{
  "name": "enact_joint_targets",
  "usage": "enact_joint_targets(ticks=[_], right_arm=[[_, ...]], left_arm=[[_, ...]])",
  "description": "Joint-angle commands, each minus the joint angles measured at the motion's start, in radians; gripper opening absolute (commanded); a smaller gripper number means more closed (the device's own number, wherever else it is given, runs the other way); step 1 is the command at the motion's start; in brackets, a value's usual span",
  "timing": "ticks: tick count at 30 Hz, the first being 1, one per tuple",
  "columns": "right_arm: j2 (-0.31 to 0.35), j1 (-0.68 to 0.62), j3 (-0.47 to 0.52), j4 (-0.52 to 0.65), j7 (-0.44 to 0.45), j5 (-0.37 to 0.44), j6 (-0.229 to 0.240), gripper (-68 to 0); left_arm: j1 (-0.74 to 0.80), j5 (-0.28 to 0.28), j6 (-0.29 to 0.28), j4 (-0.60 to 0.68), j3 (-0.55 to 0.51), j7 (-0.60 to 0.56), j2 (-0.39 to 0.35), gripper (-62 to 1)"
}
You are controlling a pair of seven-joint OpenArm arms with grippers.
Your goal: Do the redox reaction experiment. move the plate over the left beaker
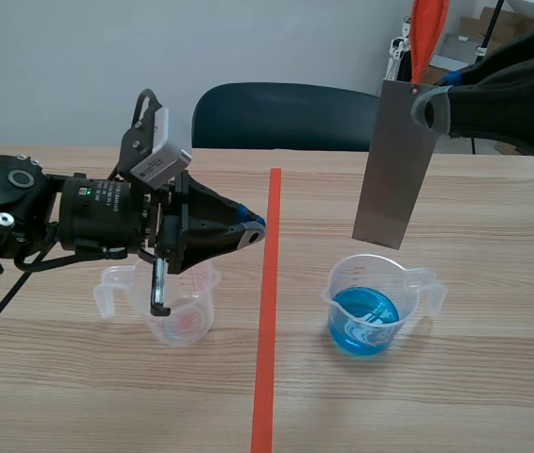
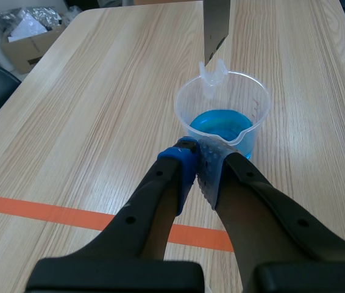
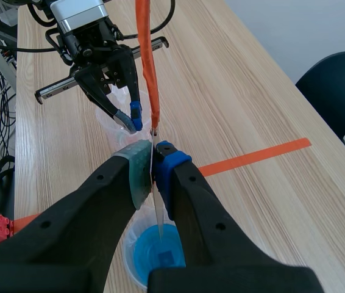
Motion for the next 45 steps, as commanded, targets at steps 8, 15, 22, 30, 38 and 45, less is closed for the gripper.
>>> enact_joint_targets(ticks=[8,15,22,30,38,45], right_arm=[[0.013,0.012,0.014,0.007,0.007,0.018,0.003,-66.9],[0.013,0.012,0.014,0.007,0.011,0.02,0.003,-66.9],[0.013,0.012,0.014,0.007,0.011,0.022,0.004,-66.9],[0.013,0.012,0.014,0.007,0.007,0.022,0.004,-66.9],[-0.023,0.013,0.014,0.007,0.007,0.021,0.004,-66.9],[-0.089,0.026,0.017,0.007,-0.028,0.013,0.003,-66.9]], left_arm=[[-0.011,-0.01,-0.001,0.014,-0.001,-0.015,0.008,-58.2],[-0.011,-0.01,-0.001,0.014,-0.001,-0.015,0.008,-58.2],[-0.011,-0.01,-0.001,0.014,-0.001,-0.015,0.008,-58.2],[-0.002,-0.011,0.01,0.014,-0.002,-0.047,-0.004,-58.2],[0.012,-0.011,0.022,0.014,-0.004,-0.055,-0.034,-58.2],[0.093,-0.011,0.036,0.014,-0.038,-0.131,-0.099,-58.2]])
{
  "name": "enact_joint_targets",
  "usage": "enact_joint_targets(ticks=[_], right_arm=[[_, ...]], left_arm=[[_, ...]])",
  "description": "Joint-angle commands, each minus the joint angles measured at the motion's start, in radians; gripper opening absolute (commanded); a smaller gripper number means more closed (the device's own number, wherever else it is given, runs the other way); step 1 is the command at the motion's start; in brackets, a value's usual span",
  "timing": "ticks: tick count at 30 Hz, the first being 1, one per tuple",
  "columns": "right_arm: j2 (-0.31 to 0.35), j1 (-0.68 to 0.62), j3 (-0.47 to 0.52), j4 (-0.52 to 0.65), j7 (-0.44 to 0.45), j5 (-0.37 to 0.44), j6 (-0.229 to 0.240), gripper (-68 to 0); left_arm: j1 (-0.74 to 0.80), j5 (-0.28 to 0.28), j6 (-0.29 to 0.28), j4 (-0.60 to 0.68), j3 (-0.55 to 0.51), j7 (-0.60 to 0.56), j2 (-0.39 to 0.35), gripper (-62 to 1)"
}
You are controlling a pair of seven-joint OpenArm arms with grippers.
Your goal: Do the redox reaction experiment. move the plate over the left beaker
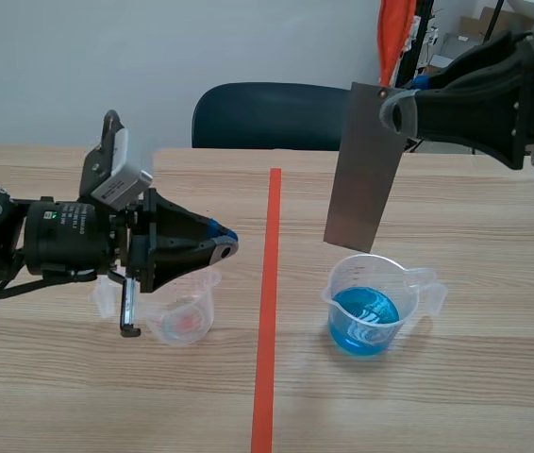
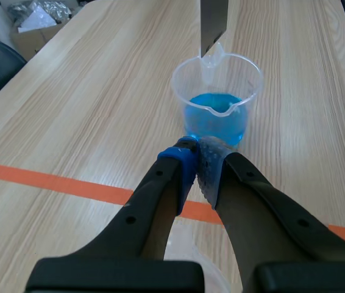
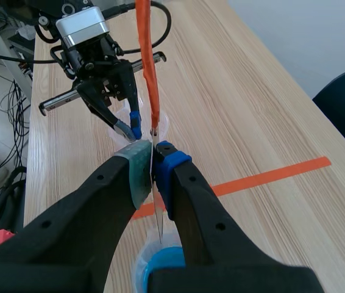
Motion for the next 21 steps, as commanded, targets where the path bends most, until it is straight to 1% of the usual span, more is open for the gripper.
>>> enact_joint_targets(ticks=[1,7,9,12,18,19,21], right_arm=[[-0.007,0.034,0.019,0.007,-0.008,0.014,0.003,-66.9],[-0.074,0.095,0.021,0.007,-0.078,0.019,0.003,-66.9],[-0.101,0.106,0.024,0.007,-0.097,0.019,0.0,-66.9],[-0.149,0.124,0.027,0.007,-0.146,0.019,-0.003,-66.9],[-0.256,0.134,0.06,0.007,-0.262,0.021,-0.008,-66.9],[-0.275,0.134,0.069,0.007,-0.28,0.021,-0.008,-66.9],[-0.31,0.134,0.089,0.007,-0.315,0.022,-0.008,-66.9]], left_arm=[[0.023,-0.014,-0.001,0.014,-0.038,-0.034,-0.026,-58.2],[0.15,-0.014,0.002,0.014,-0.136,-0.102,-0.11,-58.2],[0.206,-0.014,0.023,0.014,-0.17,-0.135,-0.14,-58.2],[0.299,-0.014,0.05,0.014,-0.23,-0.192,-0.182,-58.2],[0.491,-0.013,0.052,0.014,-0.352,-0.266,-0.238,-58.2],[0.525,-0.013,0.061,0.014,-0.37,-0.277,-0.243,-58.2],[0.592,-0.013,0.097,0.014,-0.404,-0.303,-0.246,-58.2]])
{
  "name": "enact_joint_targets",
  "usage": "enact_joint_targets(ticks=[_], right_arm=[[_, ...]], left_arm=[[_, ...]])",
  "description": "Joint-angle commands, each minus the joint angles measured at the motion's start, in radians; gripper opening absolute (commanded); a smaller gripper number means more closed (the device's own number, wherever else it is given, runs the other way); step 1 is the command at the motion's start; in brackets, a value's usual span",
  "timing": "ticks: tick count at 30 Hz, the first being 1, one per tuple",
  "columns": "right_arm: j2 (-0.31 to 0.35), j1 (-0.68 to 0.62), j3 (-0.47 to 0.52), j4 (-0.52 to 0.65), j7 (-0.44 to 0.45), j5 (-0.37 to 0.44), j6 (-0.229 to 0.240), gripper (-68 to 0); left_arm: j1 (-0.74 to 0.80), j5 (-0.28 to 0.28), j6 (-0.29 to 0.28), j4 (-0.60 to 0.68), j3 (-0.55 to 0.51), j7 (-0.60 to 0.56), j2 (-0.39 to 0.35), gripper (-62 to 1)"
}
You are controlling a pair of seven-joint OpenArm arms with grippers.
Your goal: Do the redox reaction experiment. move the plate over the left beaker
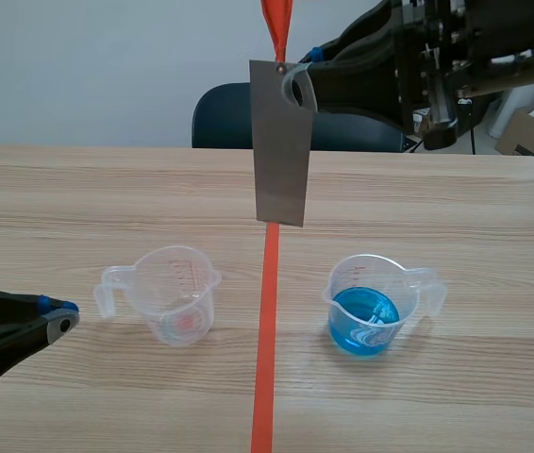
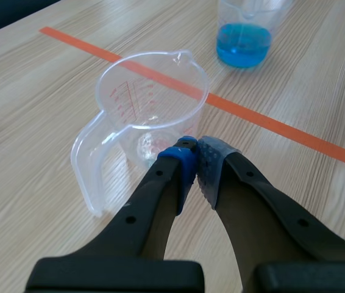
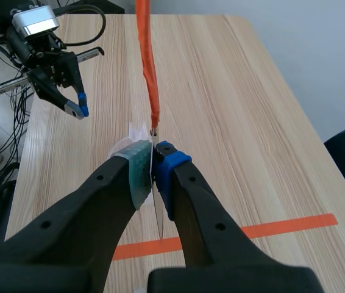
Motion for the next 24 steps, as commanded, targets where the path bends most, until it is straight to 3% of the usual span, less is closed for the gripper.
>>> enact_joint_targets(ticks=[1,9,13,19,24], right_arm=[[-0.019,0.023,0.033,0.007,-0.007,0.018,0.0,-66.9],[-0.171,0.023,0.088,0.006,-0.136,0.018,-0.002,-66.9],[-0.257,0.023,0.098,0.006,-0.208,0.018,-0.055,-66.9],[-0.385,0.022,0.103,0.005,-0.319,0.018,-0.097,-66.9],[-0.469,0.019,0.103,0.005,-0.394,0.019,-0.137,-66.9]], left_arm=[[0.043,-0.011,0.029,0.014,-0.021,-0.029,0.001,-58.2],[0.299,-0.009,0.191,0.013,-0.113,-0.223,0.008,-58.2],[0.392,-0.008,0.263,0.007,-0.169,-0.32,0.058,-58.1],[0.453,0.032,0.269,-0.054,-0.281,-0.419,0.212,-57.7],[0.477,0.148,0.269,-0.083,-0.358,-0.451,0.35,-57.7]])
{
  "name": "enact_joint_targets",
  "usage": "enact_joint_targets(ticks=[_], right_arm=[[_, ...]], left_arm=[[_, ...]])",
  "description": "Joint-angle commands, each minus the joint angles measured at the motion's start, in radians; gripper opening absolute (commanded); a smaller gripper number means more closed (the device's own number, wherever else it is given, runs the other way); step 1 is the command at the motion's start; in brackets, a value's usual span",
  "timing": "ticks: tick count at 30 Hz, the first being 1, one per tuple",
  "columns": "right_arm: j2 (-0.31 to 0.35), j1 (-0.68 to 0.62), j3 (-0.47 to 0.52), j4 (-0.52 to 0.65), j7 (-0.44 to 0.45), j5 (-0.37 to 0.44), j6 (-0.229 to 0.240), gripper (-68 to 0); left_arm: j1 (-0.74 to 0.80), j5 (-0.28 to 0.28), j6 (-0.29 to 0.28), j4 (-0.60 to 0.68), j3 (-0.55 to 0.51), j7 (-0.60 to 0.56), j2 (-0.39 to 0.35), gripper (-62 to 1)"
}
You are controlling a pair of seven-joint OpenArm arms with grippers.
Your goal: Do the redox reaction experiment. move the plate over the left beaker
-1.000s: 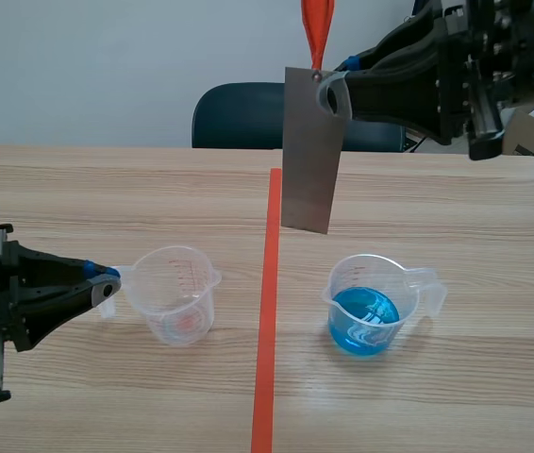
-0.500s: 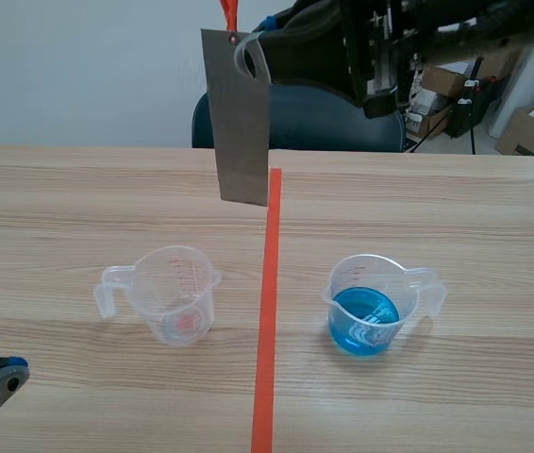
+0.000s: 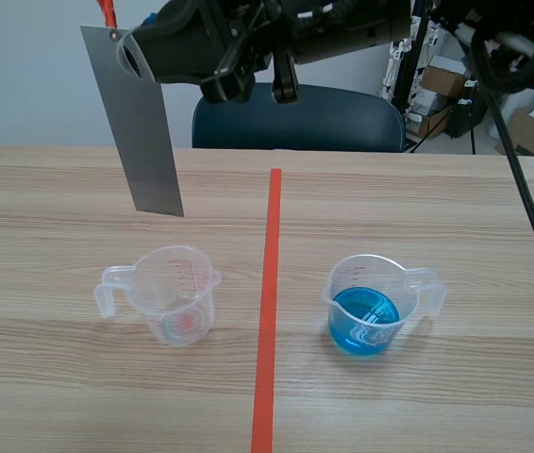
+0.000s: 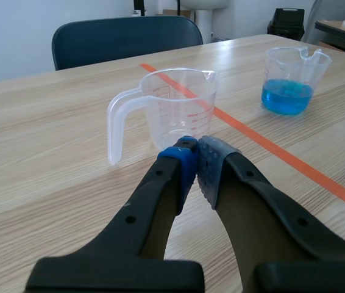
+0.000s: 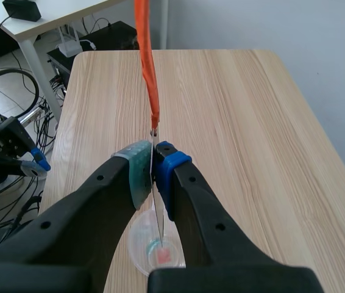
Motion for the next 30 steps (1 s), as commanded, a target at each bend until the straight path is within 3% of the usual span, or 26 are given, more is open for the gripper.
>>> enact_joint_targets(ticks=[1,7,10,18,23,30], right_arm=[[-0.016,0.018,0.016,0.005,-0.005,0.013,-0.024,-66.9],[-0.082,0.014,0.016,0.0,-0.058,0.013,-0.059,-66.9],[-0.096,-0.001,0.016,-0.015,-0.057,0.013,-0.067,-66.9],[-0.098,-0.08,0.017,-0.028,-0.061,-0.022,-0.069,-66.9],[-0.098,-0.085,0.018,-0.029,-0.07,-0.072,-0.111,-66.9],[-0.099,-0.085,0.019,-0.029,-0.03,-0.132,-0.11,-66.9]], left_arm=[[0.0,0.037,0.002,0.01,-0.007,-0.017,0.039,-57.7],[-0.008,0.156,0.014,-0.024,-0.065,-0.021,0.188,-57.7],[-0.021,0.211,0.063,-0.049,-0.082,-0.024,0.249,-57.7],[-0.054,0.219,0.08,-0.113,-0.149,-0.035,0.336,-57.7],[-0.056,0.22,0.08,-0.116,-0.192,-0.04,0.381,-57.7],[-0.061,0.227,0.08,-0.116,-0.209,-0.04,0.395,-57.6]])
